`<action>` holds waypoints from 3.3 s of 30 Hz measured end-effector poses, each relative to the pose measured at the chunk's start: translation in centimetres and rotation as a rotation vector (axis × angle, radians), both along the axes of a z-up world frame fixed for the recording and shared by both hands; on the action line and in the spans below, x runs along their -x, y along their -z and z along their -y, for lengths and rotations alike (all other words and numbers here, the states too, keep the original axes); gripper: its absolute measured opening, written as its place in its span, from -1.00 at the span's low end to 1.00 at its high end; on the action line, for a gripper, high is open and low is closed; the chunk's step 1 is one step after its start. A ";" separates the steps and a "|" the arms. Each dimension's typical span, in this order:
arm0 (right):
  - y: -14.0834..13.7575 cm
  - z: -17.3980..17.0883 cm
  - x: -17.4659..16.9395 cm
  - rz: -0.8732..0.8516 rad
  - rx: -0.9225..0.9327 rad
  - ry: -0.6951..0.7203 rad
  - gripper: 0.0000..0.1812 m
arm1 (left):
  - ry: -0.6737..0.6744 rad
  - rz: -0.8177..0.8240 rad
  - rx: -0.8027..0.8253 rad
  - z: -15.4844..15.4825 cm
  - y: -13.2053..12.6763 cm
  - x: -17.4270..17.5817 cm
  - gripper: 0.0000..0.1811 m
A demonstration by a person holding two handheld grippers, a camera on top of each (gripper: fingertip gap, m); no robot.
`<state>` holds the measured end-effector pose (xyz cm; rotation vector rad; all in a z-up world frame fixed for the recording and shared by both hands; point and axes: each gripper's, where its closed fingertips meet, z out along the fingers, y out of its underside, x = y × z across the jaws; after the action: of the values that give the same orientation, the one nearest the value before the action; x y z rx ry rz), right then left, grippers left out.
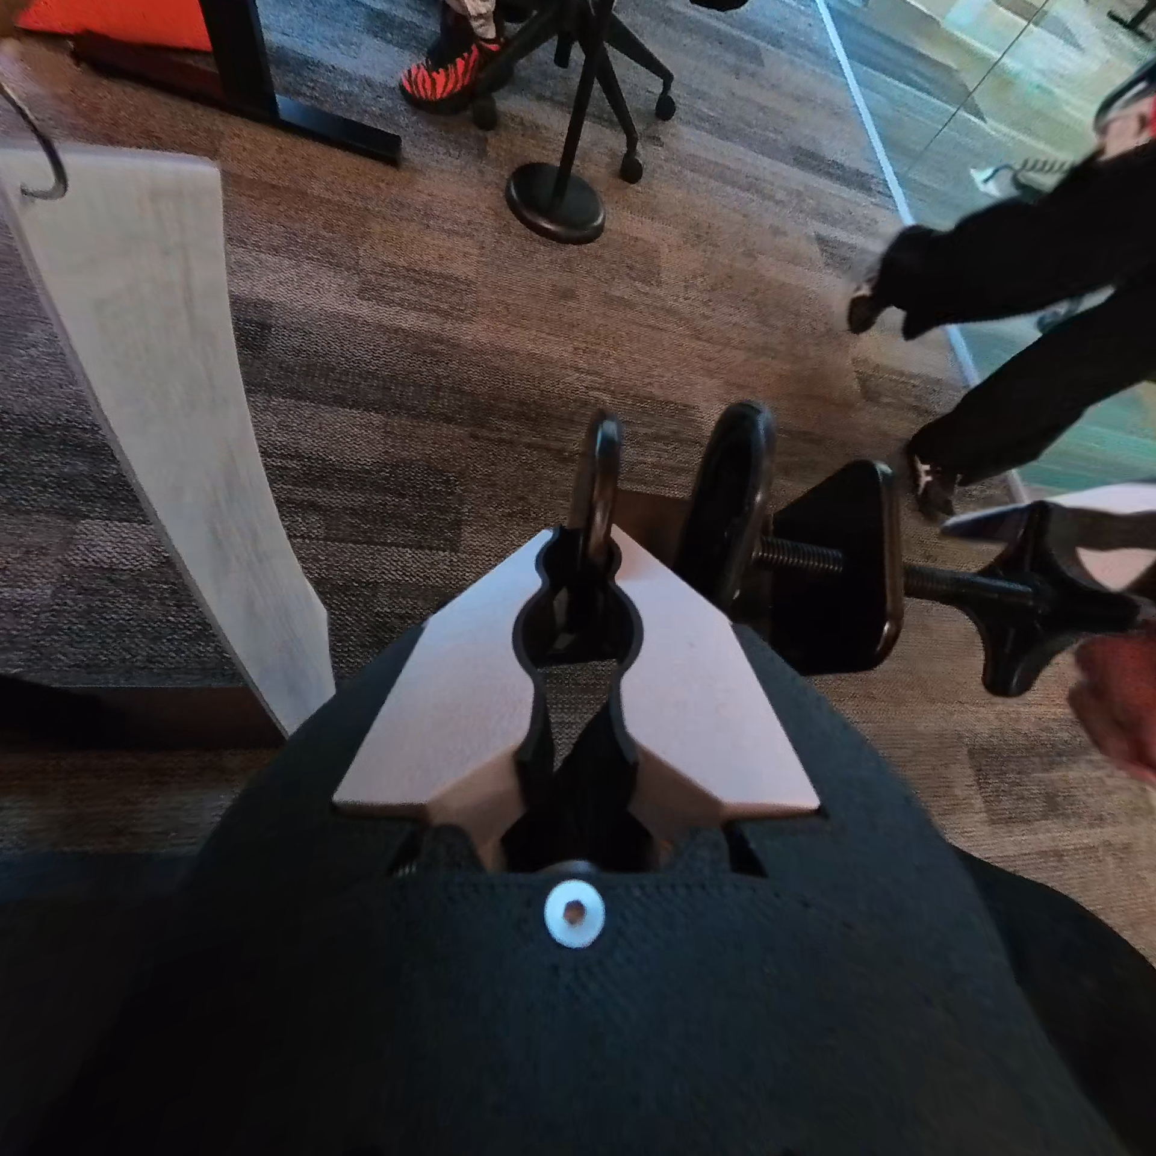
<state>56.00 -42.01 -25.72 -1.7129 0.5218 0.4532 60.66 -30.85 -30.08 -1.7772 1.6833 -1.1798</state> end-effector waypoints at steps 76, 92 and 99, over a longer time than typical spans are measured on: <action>1.4 -0.1 -1.5 1.449 0.575 -0.217 -0.64 | 0.098 0.021 0.103 2.9 -0.2 -0.8 -0.90; -1.1 0.4 -0.7 0.246 0.029 0.022 -0.47 | 0.120 0.057 0.012 3.7 -1.4 -1.1 -0.90; 0.6 0.7 -1.1 1.435 0.595 -0.247 -0.45 | 0.106 0.043 0.060 3.0 -1.3 -1.1 -0.91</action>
<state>57.09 -42.69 -26.28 -2.1630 -0.6732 -0.8609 61.78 -33.90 -28.79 -1.7033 1.7532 -1.3174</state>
